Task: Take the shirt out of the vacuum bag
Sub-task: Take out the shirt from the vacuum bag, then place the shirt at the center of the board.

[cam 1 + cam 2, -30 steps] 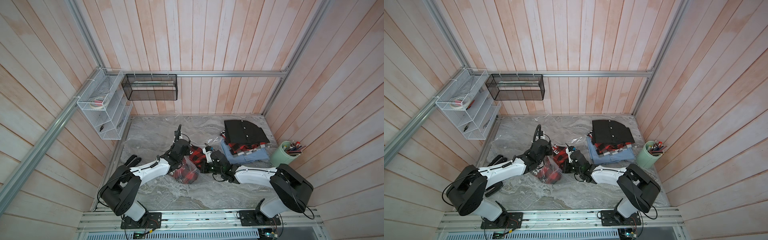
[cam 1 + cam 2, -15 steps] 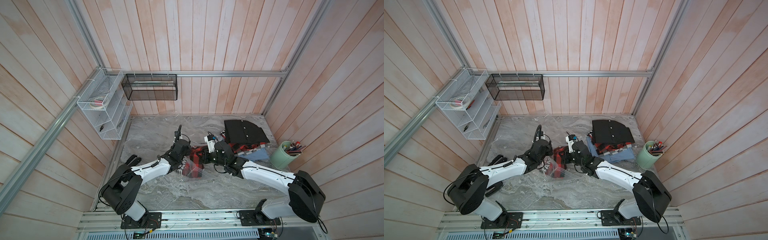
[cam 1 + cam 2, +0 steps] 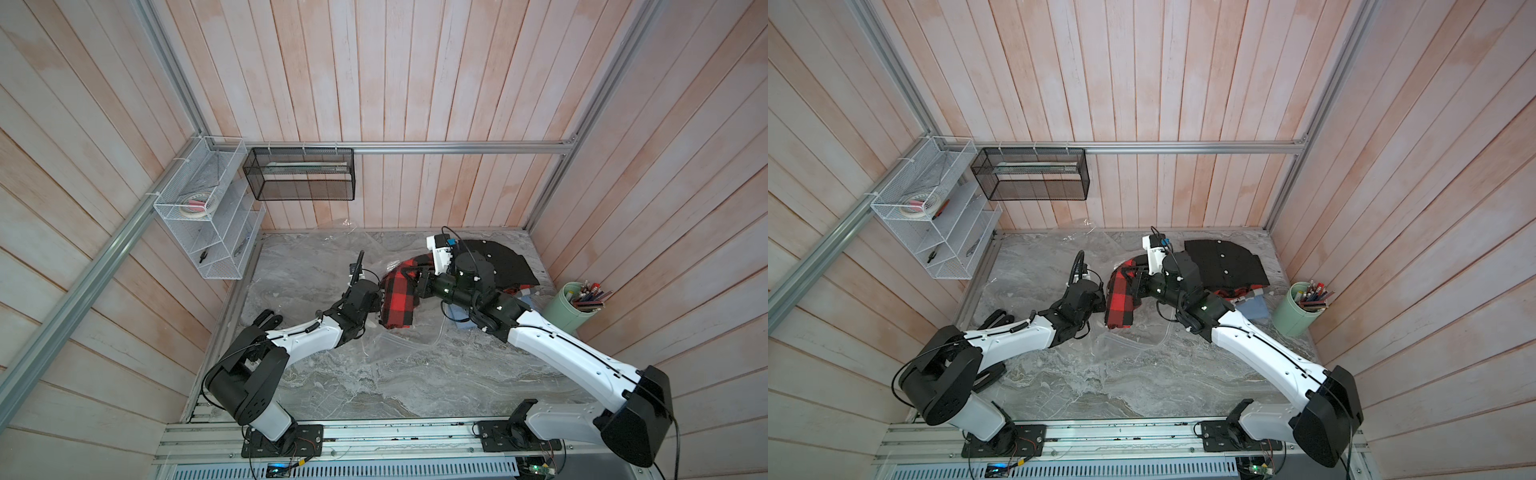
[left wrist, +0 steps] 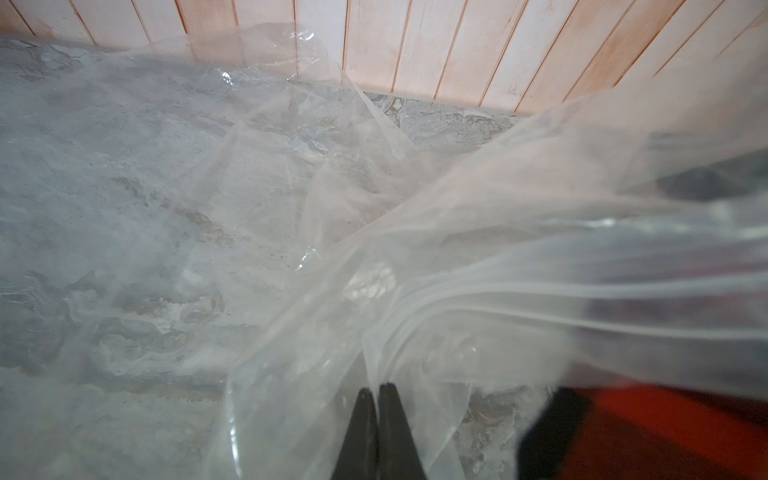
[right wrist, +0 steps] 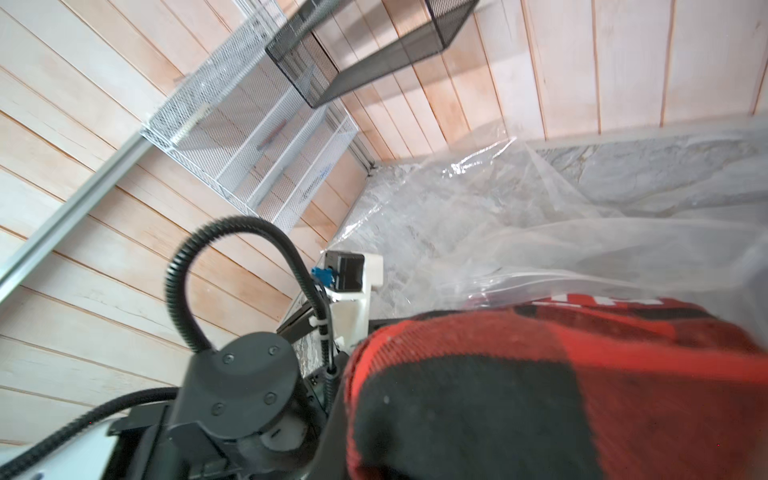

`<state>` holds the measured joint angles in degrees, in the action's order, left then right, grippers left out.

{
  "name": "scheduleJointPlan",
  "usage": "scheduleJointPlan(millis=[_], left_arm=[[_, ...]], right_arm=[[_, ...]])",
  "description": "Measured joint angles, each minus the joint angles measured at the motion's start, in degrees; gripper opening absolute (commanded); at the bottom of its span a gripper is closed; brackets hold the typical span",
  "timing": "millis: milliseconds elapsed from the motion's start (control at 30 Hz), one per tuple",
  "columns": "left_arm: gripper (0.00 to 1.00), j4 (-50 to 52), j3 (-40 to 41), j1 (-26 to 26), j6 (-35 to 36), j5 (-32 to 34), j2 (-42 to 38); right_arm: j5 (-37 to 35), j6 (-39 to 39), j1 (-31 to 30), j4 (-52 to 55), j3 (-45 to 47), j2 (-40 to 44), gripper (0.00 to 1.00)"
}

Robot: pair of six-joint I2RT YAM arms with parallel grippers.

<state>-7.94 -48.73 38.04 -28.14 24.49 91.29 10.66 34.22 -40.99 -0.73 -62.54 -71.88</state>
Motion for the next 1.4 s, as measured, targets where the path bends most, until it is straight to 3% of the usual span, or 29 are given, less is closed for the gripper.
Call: scheduleJointPlan(millis=[167,533,833,1067,1400], left_arm=[[0.0,-0.3,0.0,-0.1,0.0,0.0,0.7],[0.0,-0.2,0.2,-0.1,0.0,0.0,1.9],[0.0,-0.2,0.2,-0.1,0.0,-0.1,3.1],[0.0,-0.3,0.2,-0.1,0.0,-0.2,3.1],[0.0,-0.3,0.3,-0.1,0.0,-0.2,3.1]], right_arm=[[2.2,-0.4,4.7,2.6,-4.5,1.7,0.0],[10.5,1.7,25.3,3.3,-12.2,3.1,0.0],[12.3,2.8,37.0,0.9,-16.7,-2.7,0.0],[12.1,3.7,42.1,-0.8,-18.8,-11.9,0.0],[9.7,3.7,44.0,-5.3,-19.8,-20.5,0.0]])
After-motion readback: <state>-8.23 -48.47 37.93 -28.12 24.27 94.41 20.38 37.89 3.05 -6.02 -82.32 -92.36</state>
